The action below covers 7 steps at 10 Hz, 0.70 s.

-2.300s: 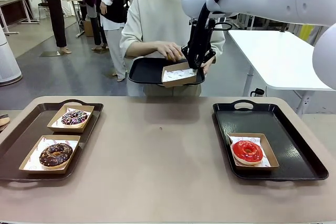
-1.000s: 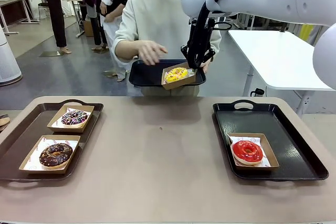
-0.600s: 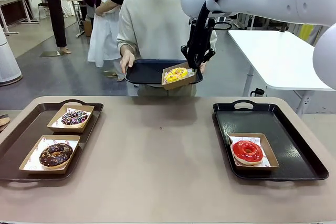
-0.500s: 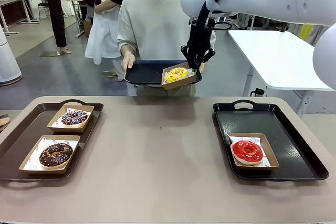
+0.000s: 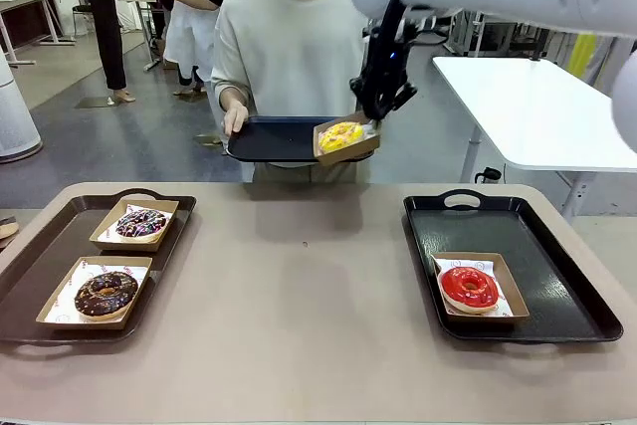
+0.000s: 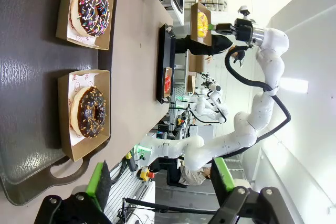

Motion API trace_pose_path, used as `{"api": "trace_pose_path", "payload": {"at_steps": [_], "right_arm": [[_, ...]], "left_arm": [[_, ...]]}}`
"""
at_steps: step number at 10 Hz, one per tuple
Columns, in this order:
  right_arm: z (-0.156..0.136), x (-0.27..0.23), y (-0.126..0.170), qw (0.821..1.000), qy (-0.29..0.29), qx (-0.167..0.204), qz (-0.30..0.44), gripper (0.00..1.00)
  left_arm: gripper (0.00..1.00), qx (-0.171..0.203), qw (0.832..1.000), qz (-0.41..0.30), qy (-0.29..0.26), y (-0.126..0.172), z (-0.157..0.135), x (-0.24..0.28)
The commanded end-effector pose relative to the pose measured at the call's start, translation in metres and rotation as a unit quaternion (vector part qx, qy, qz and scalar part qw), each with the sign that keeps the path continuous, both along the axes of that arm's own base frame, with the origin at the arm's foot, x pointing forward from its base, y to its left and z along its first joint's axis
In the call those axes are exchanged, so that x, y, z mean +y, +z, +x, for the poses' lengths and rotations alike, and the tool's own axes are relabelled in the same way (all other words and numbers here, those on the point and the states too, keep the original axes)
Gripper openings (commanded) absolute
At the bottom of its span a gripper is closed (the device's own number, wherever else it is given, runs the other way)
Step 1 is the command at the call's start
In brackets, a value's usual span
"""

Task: Individually package the donuts and arrange them on the tray.
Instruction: Place the picked Paper togo box on the Handle tray.

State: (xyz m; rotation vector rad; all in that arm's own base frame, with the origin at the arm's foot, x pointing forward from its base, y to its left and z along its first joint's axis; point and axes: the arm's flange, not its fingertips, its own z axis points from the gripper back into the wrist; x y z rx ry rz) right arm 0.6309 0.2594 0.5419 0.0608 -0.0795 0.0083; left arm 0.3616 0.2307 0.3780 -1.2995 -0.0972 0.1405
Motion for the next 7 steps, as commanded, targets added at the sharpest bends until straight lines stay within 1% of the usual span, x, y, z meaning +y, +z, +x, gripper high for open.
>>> {"api": "trace_pose_path", "payload": {"at_steps": [1,2,3,4,5,6,7], "right_arm": [[-0.032,-0.058,0.043,1.0,0.019,0.007,0.017,0.01],[-0.043,-0.091,0.057,1.0,0.014,-0.001,0.022,0.01],[-0.052,-0.129,0.064,1.0,0.004,-0.014,0.018,0.01],[-0.054,-0.162,0.059,1.0,-0.012,-0.02,0.016,0.01],[-0.055,-0.192,0.049,1.0,-0.008,-0.022,0.004,0.01],[-0.055,-0.216,0.037,0.999,-0.008,-0.033,0.002,0.01],[-0.052,-0.234,0.02,0.999,-0.012,-0.034,-0.003,0.01]], "left_arm": [[1.0,-0.002,1.0,0.0,0.001,0.001,-0.001,0.0],[1.0,-0.002,1.0,0.0,0.001,0.001,-0.001,0.0],[1.0,-0.002,1.0,0.0,0.001,0.001,-0.001,0.0],[1.0,-0.002,1.0,0.0,0.001,0.001,-0.001,0.0],[1.0,-0.002,1.0,0.0,0.001,0.001,-0.001,0.0],[1.0,-0.002,1.0,0.0,0.001,0.001,-0.001,0.0],[1.0,-0.002,1.0,0.0,0.001,0.001,-0.001,0.0]]}}
